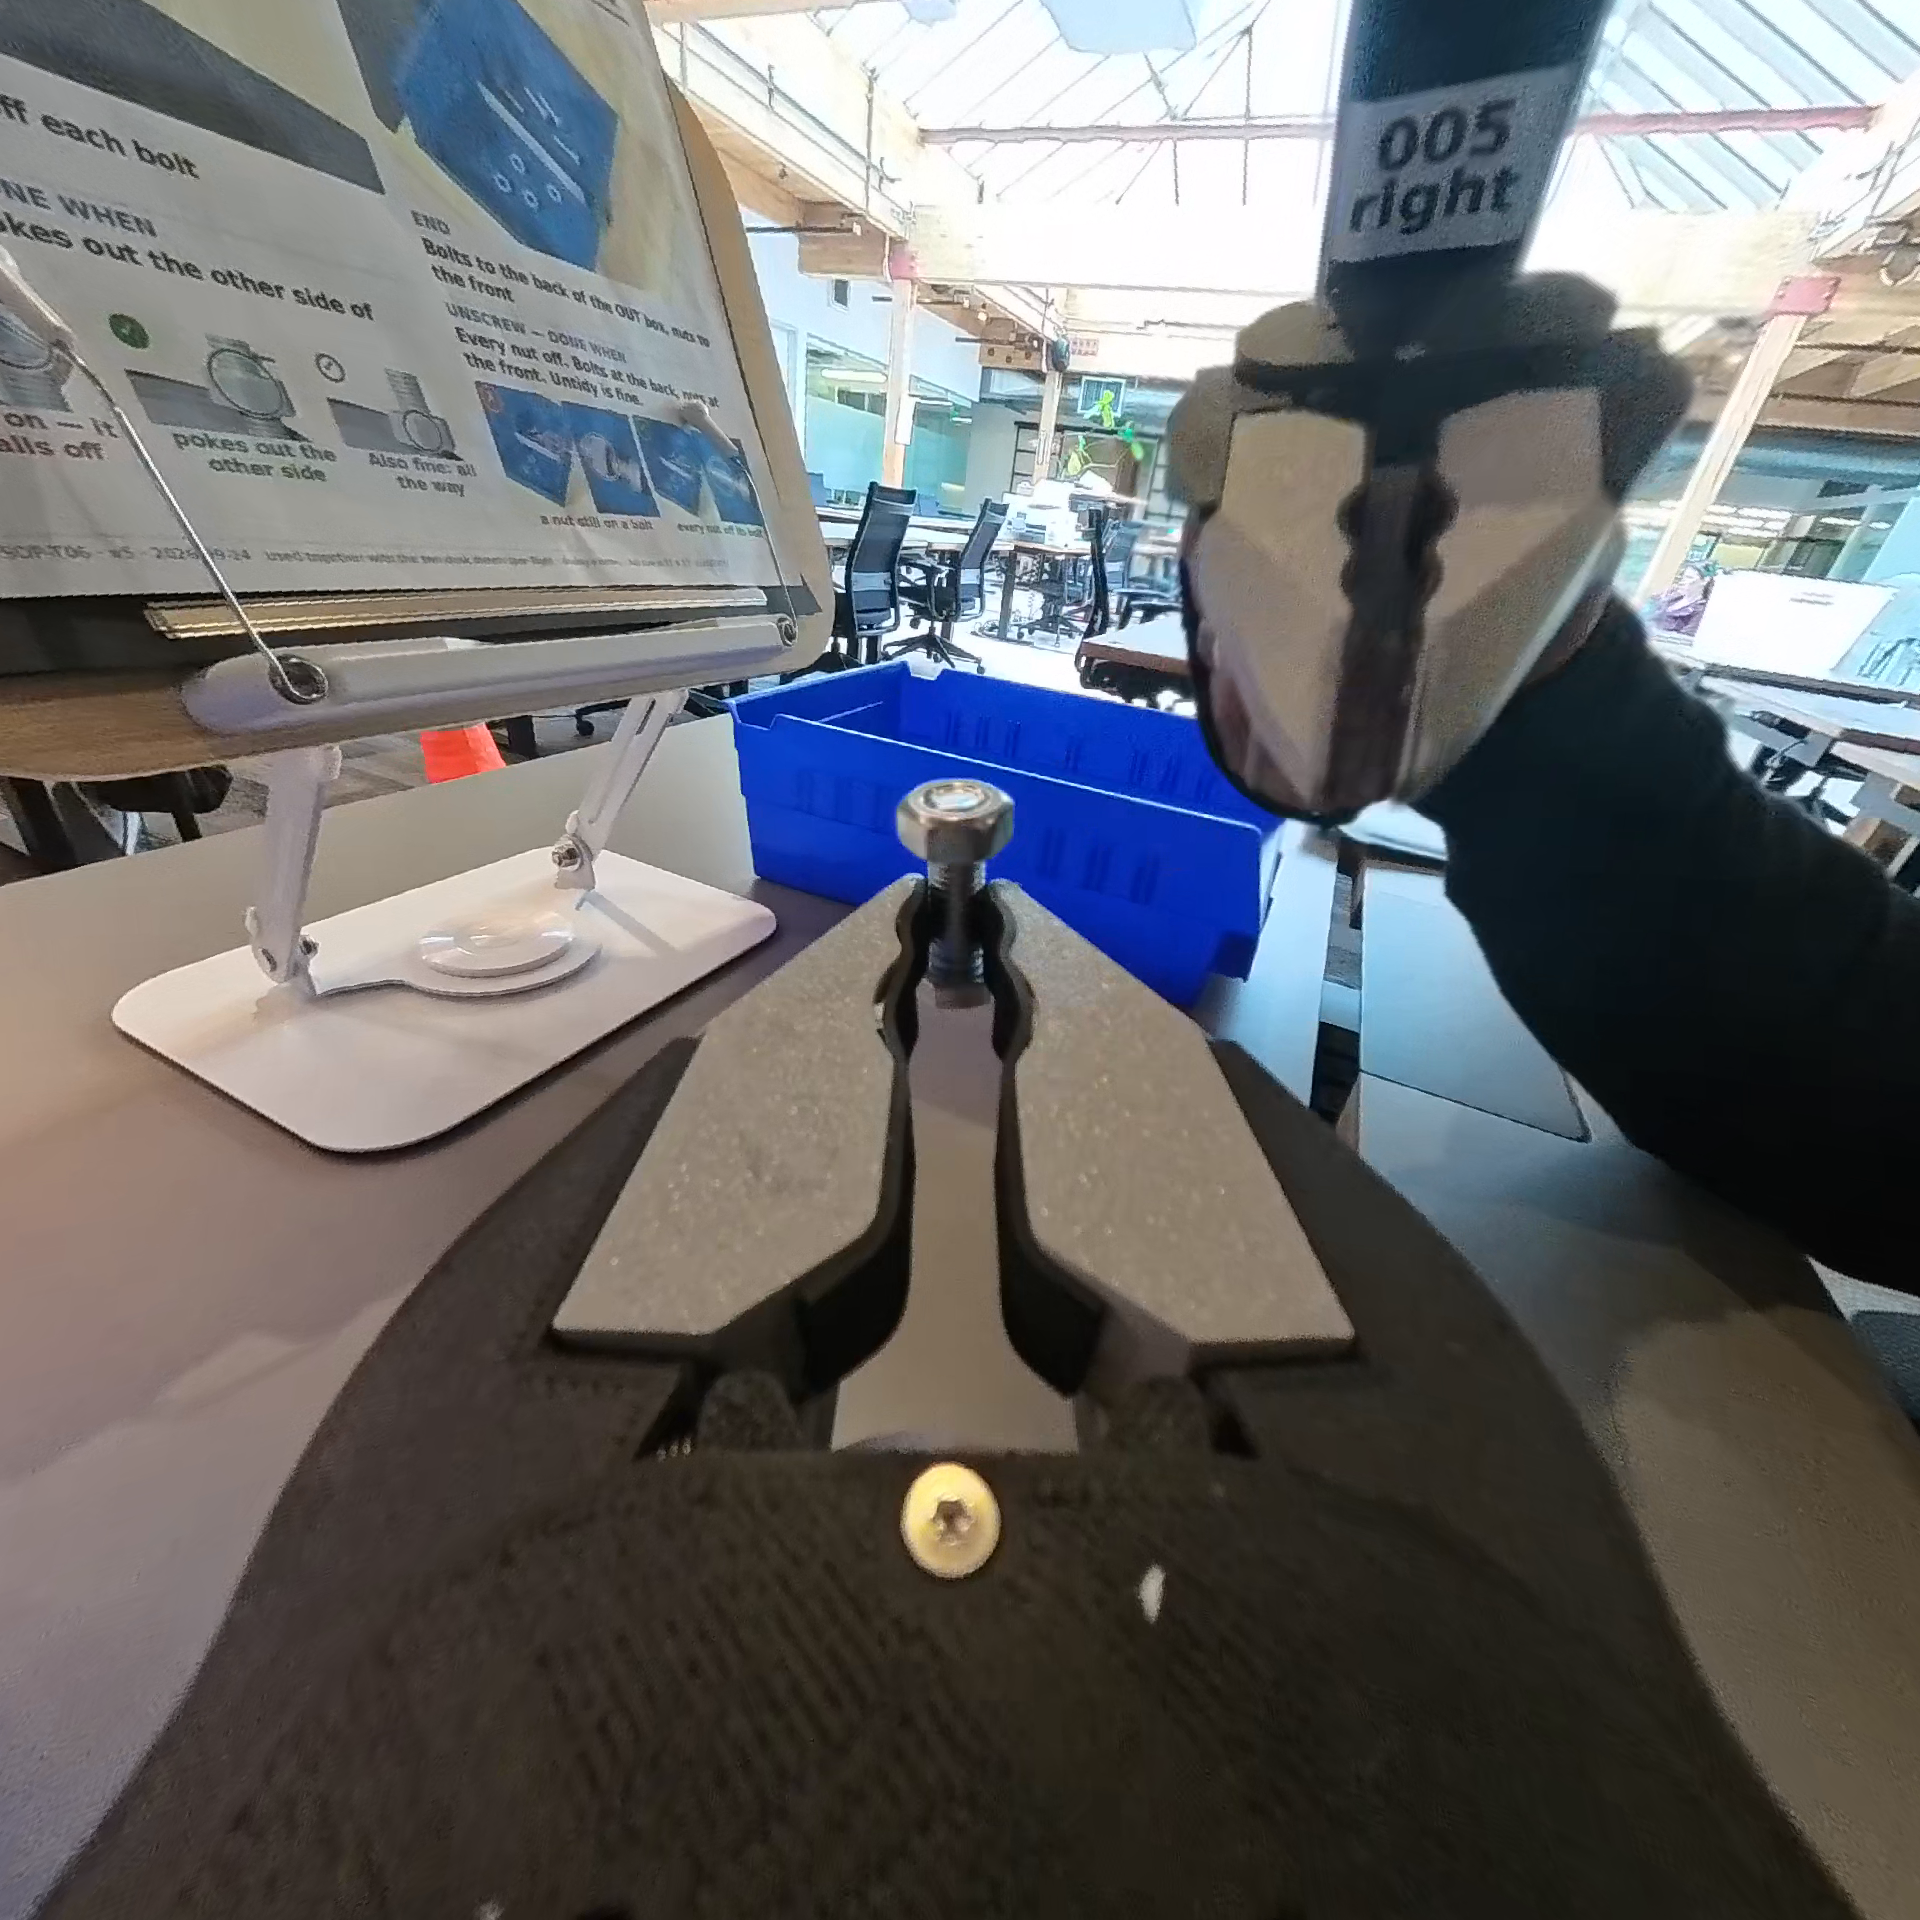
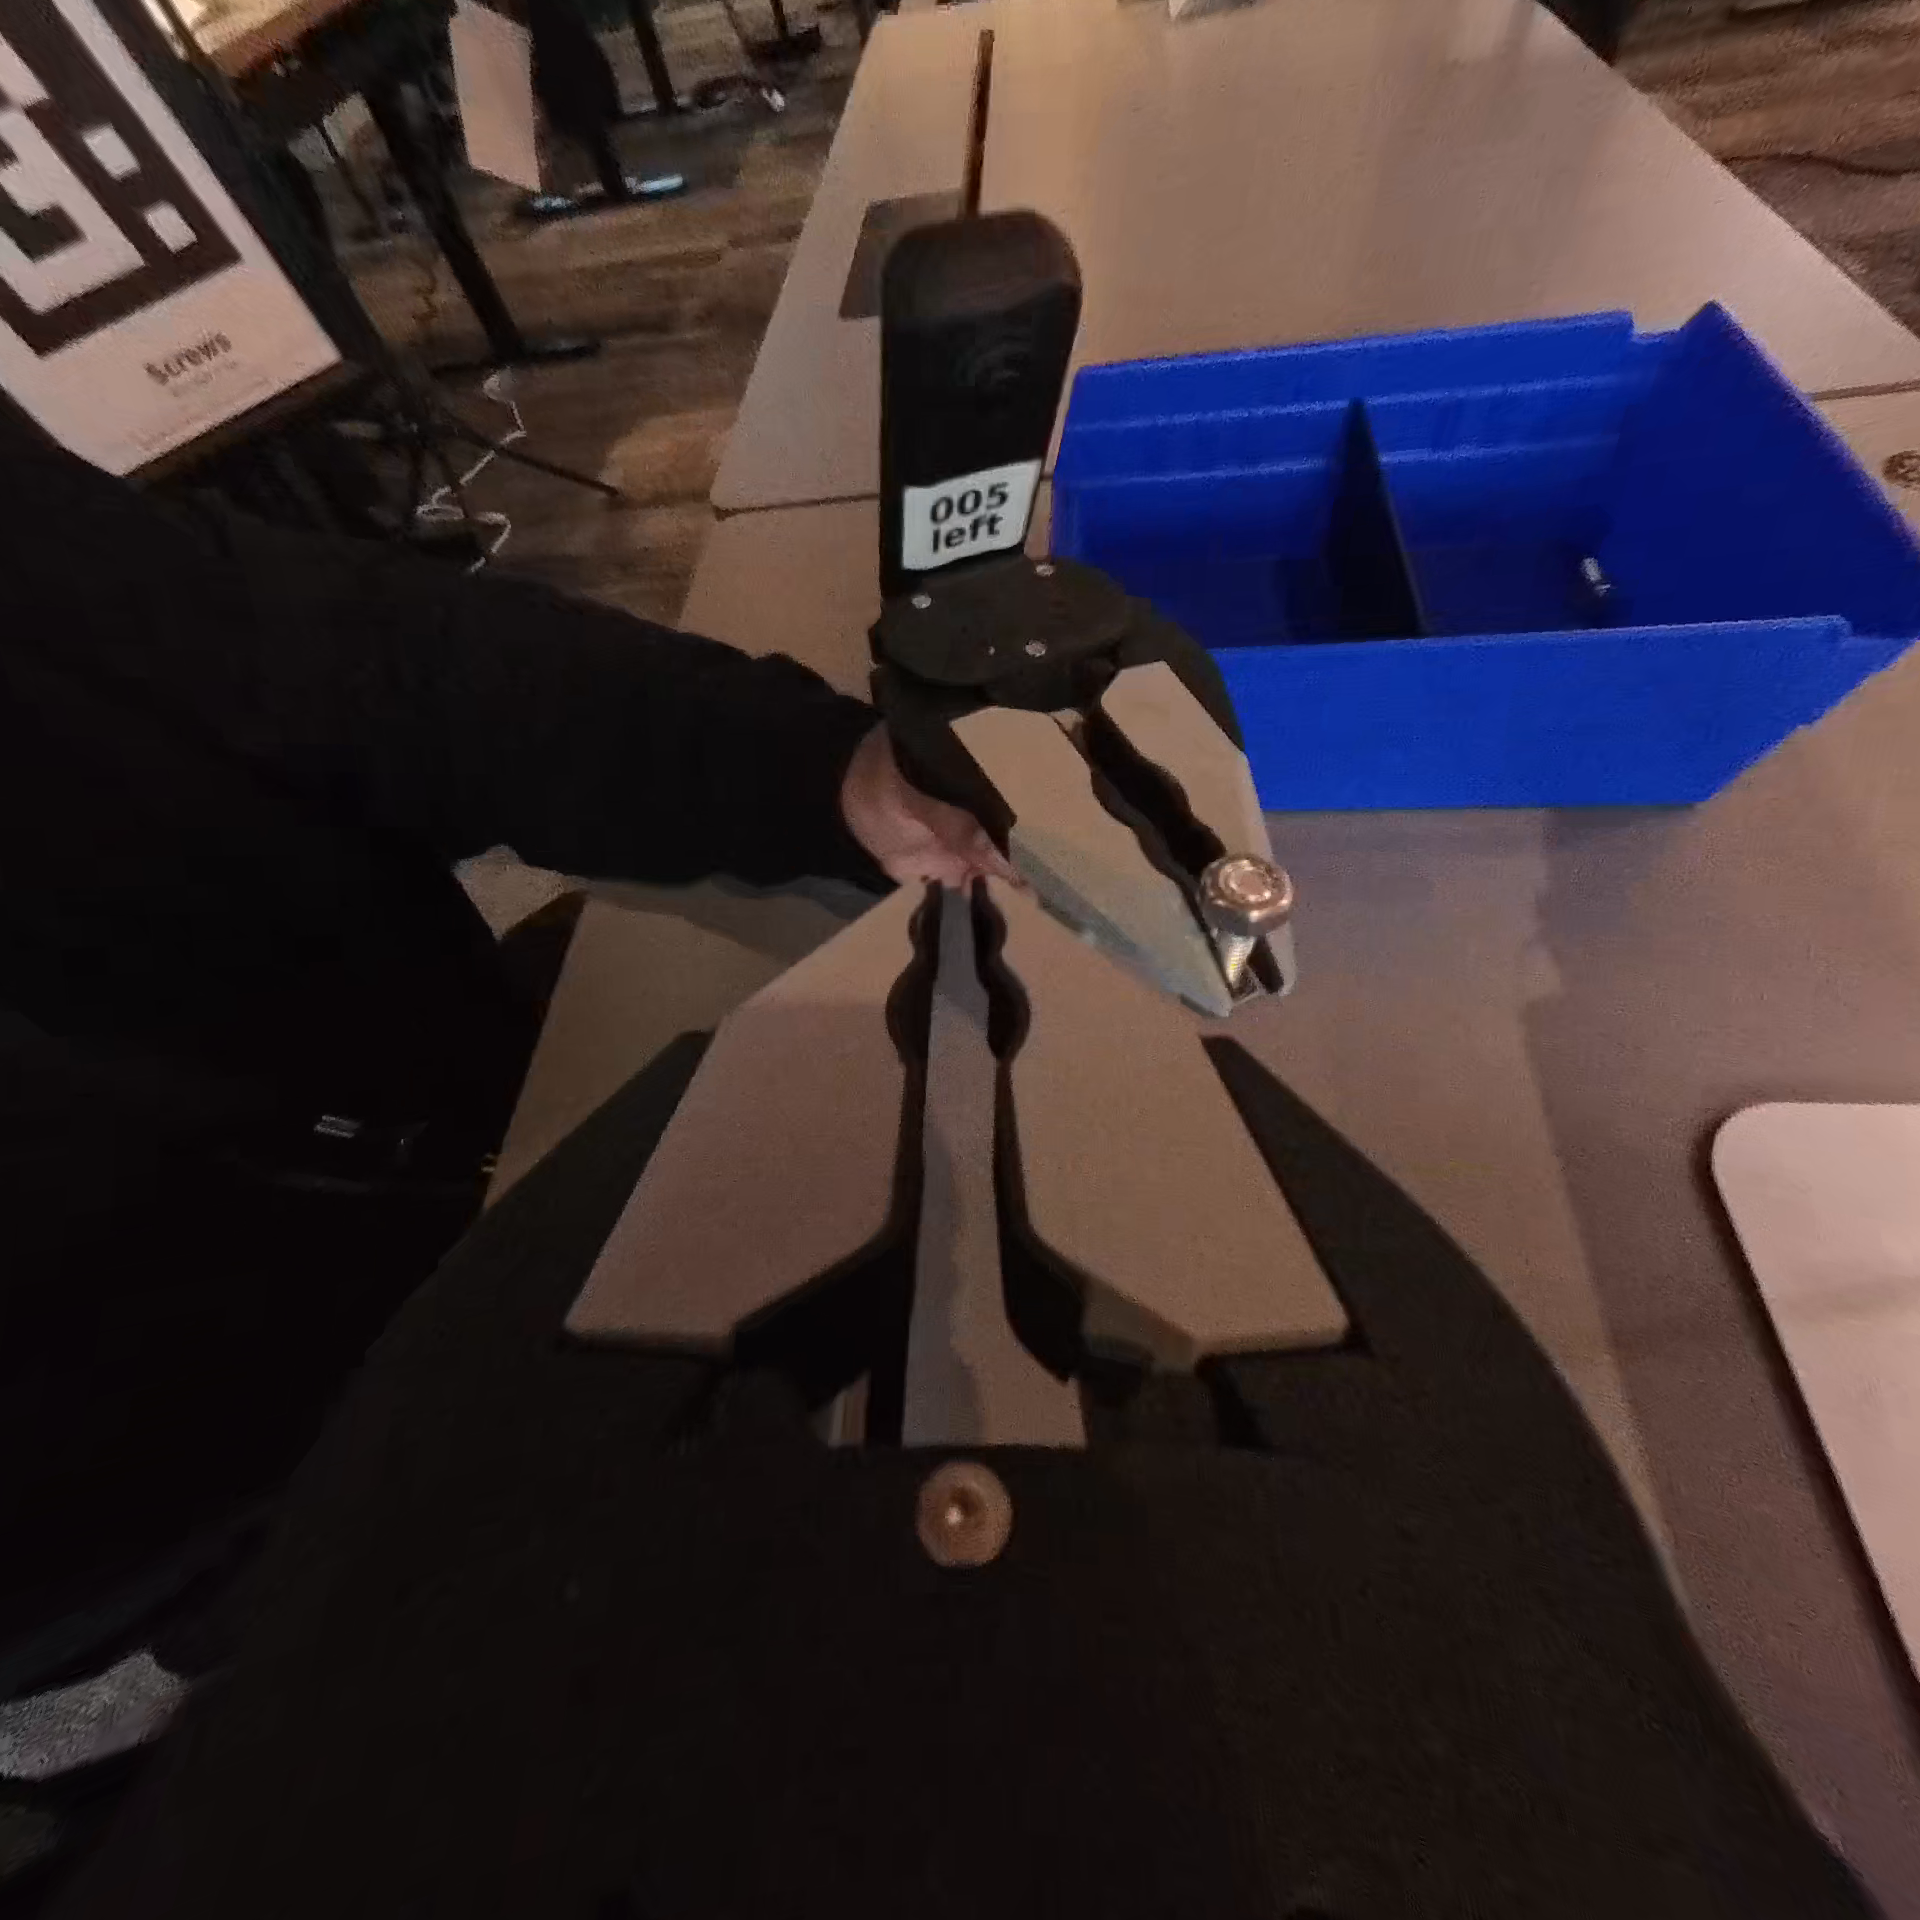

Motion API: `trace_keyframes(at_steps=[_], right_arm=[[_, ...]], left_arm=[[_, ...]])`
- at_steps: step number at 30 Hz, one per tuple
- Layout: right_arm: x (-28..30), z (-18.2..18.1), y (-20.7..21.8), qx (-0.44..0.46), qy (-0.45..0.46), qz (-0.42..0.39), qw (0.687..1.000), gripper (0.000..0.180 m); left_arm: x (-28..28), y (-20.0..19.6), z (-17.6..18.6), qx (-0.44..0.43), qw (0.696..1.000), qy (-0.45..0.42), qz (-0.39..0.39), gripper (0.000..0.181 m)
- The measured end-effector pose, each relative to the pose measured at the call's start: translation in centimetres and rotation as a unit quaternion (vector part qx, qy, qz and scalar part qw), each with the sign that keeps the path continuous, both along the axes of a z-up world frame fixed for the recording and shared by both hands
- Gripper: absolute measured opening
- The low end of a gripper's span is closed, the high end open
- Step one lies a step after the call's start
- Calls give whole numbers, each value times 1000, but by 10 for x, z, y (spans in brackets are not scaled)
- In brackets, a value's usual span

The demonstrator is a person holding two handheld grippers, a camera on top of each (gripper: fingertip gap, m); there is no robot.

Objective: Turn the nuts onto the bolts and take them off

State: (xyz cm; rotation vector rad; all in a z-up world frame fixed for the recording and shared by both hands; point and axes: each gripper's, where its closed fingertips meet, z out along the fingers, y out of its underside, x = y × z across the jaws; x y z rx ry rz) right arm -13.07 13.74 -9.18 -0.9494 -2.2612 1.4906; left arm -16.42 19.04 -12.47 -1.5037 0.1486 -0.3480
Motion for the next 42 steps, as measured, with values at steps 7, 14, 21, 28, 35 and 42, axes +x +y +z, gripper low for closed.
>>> trace_keyframes(at_steps=[7, 14, 21, 28, 35, 42], right_arm=[[-30, -9, 52, 22, -9, -154, 988, 26], [0, -8, -2, -9, -27, 4, 1000, 2], [-27, -8, 45, 26, -10, -149, 988, 36], [0, -2, -7, -6, -31, -13, 999, 13], [-22, 5, 31, 9, -7, -116, 993, 35], [-33, -10, 50, 58, -5, -155, 986, 35]], left_arm=[[5, 1, -2, -4, 1000, 8, -5, 7], [4, 1, -3, -5, 1000, 7, -4, 6], [4, 1, -1, -3, 1000, 9, -1, 6], [-3, 1, -1, -3, 1000, 1, 9, 6], [2, 1, -1, -4, 1000, 9, 6, 6], [3, 2, -3, -6, 1000, 9, 3, 7]])
